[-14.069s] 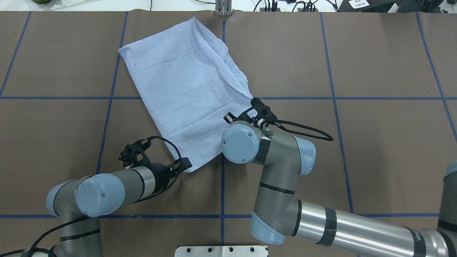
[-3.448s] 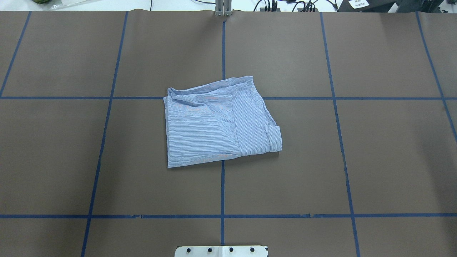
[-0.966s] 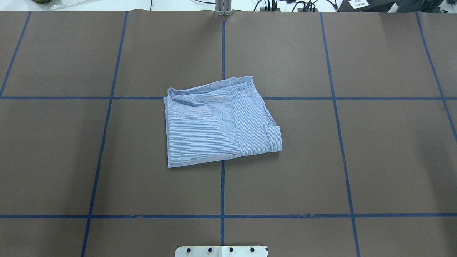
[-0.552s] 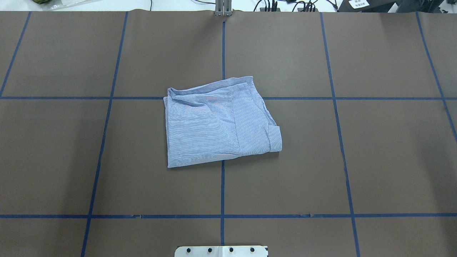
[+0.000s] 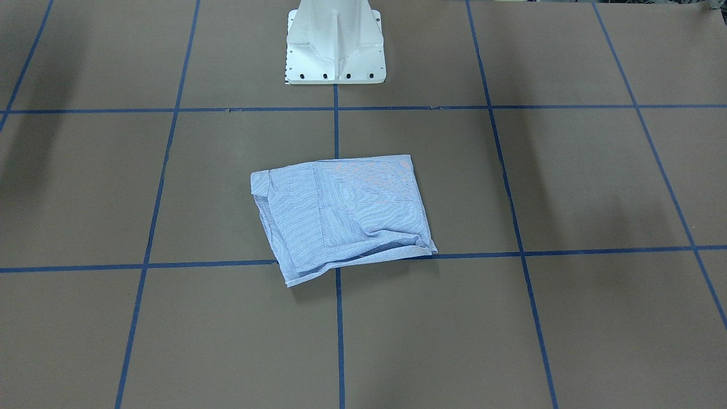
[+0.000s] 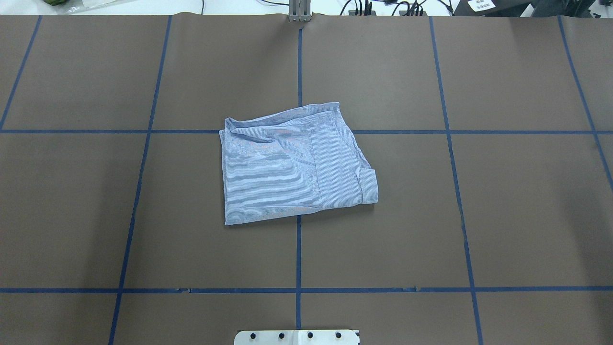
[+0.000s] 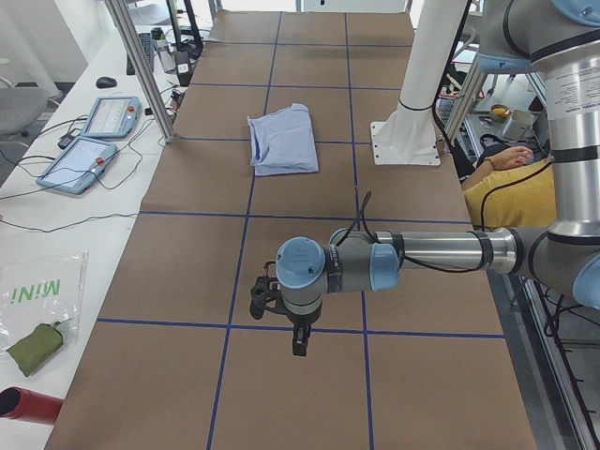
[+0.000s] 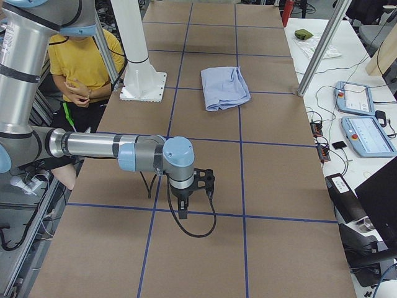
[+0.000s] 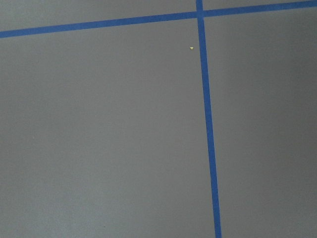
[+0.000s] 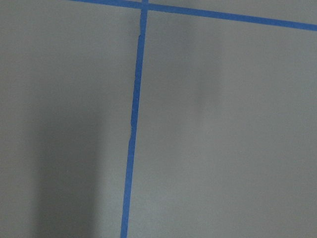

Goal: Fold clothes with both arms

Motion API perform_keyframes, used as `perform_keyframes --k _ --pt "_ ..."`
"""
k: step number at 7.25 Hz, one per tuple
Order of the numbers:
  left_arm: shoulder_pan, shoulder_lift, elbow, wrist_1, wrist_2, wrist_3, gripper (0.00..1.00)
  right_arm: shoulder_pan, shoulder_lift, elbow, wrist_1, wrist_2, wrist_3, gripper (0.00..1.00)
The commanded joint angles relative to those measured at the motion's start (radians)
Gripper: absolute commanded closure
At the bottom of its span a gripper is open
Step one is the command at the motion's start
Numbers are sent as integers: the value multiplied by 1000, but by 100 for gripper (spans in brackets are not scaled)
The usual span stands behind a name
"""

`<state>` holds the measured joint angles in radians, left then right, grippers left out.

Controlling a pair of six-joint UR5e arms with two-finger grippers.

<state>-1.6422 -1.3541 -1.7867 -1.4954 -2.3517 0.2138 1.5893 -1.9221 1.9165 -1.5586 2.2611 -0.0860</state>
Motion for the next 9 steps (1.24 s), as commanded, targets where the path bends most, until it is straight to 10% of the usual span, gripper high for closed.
perform_keyframes --k 1,9 --pt "1 -2 -11 -25 -4 -1 0 0 -1 -4 -1 1 0 0" --pt "5 -2 -57 -48 -3 -1 0 0 -1 -7 0 18 -1 0"
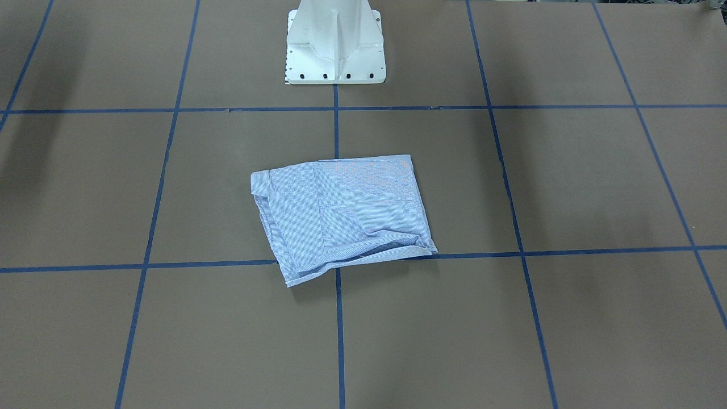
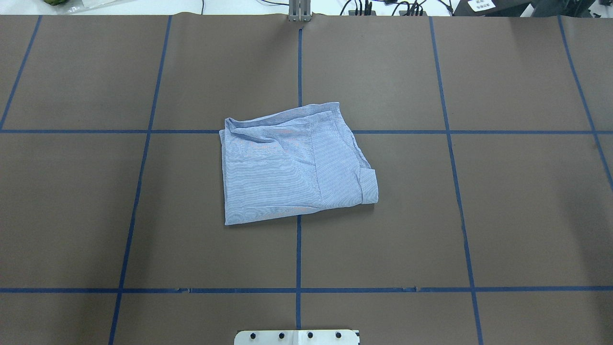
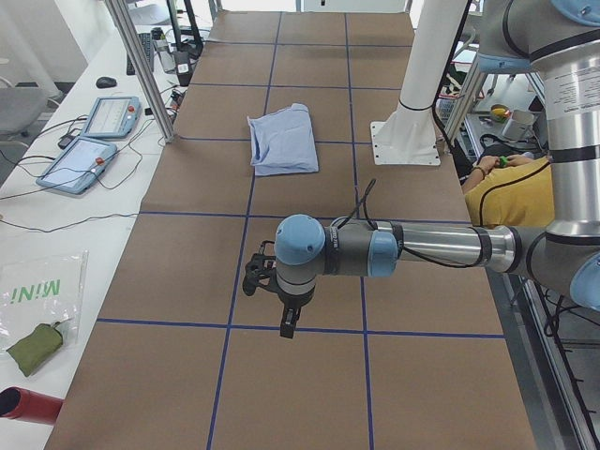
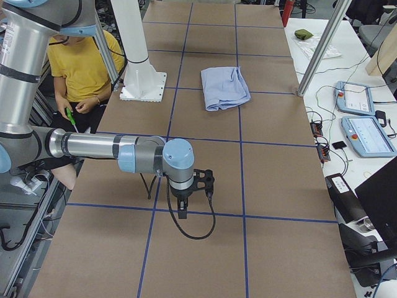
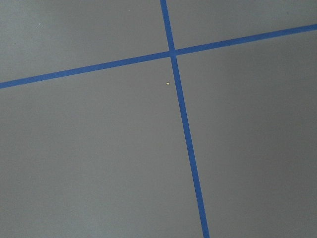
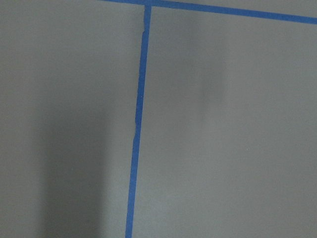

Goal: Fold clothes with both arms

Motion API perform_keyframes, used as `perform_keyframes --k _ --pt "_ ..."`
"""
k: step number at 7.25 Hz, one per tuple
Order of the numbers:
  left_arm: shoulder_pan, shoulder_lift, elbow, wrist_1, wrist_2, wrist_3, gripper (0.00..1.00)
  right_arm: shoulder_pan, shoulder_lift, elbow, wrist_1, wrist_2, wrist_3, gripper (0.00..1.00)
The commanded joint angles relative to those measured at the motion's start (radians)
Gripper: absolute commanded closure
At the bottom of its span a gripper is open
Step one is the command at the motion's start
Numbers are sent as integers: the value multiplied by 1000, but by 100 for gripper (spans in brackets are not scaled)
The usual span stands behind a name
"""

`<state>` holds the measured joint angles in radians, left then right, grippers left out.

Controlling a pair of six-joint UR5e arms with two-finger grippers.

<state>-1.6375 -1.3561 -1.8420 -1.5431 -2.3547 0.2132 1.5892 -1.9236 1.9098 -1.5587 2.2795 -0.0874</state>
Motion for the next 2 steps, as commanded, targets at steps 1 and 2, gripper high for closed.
perform_keyframes --k 1,2 --pt "1 0 0 0 0 2 0 0 0 0 0 0 0 0" --pt "1 0 0 0 0 3 0 0 0 0 0 2 0 0"
